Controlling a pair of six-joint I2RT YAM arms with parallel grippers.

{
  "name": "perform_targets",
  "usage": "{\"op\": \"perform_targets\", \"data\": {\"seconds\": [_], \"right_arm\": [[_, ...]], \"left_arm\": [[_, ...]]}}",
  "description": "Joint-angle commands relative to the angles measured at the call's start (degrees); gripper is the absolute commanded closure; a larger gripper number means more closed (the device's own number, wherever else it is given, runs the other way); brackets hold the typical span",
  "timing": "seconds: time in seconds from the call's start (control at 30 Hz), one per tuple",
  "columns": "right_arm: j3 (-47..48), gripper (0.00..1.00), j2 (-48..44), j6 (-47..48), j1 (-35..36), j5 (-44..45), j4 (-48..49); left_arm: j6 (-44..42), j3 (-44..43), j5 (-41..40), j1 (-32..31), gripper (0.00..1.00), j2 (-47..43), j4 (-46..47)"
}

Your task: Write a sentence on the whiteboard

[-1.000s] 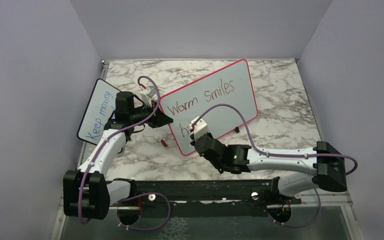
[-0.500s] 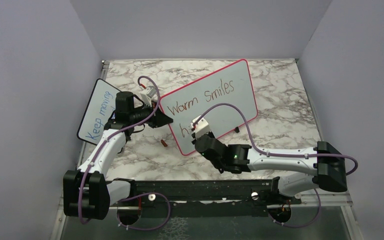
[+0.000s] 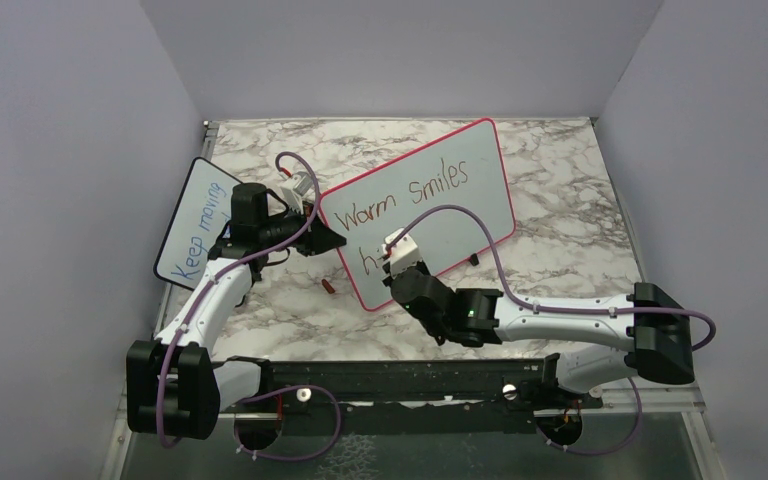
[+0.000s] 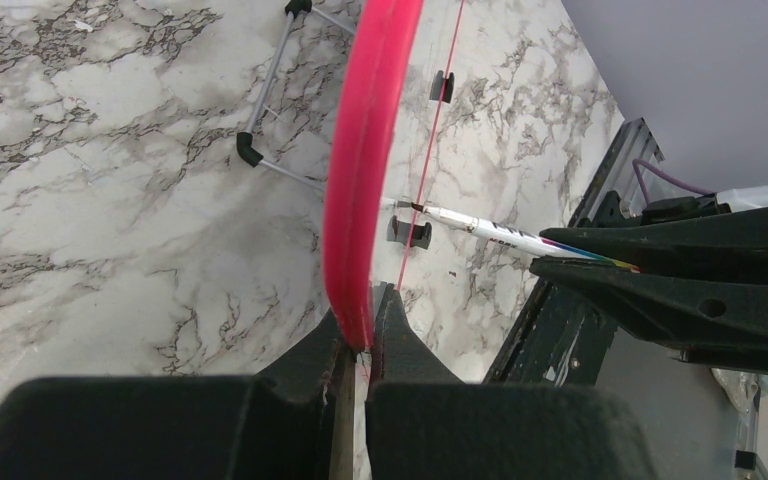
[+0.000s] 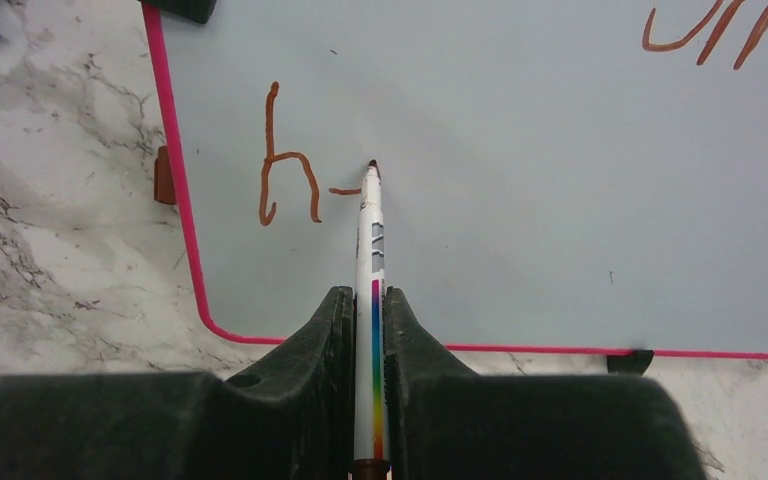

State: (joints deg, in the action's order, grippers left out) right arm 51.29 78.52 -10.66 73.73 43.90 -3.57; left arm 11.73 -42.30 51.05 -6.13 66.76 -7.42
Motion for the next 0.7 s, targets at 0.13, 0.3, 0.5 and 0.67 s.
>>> {"op": "perform_targets", "data": {"seconds": [0.13, 0.3, 0.5, 0.67], "right_arm": [[0.29, 1.0, 0.27, 2.79, -0.43, -2.07, 5.21], [0.91, 1.0, 1.2, 2.56, -0.38, -4.32, 3.74], [1.24, 1.0, 2.02, 1.23, -0.43, -5.94, 0.1], [1.42, 1.0, 2.06, 0.42, -0.38, -6.61, -1.75]], "left_arm": [[-3.11, 1.7, -7.19, 0.4, 1.0, 1.04, -2.68], [-3.11, 1.63, -7.19, 0.42, 1.0, 0.93, -2.69], [-3.11, 1.64, -7.28, 0.42, 1.0, 0.85, -2.69], [-3.11, 1.76, -7.36, 0.4, 1.0, 0.83, -2.69]]}}
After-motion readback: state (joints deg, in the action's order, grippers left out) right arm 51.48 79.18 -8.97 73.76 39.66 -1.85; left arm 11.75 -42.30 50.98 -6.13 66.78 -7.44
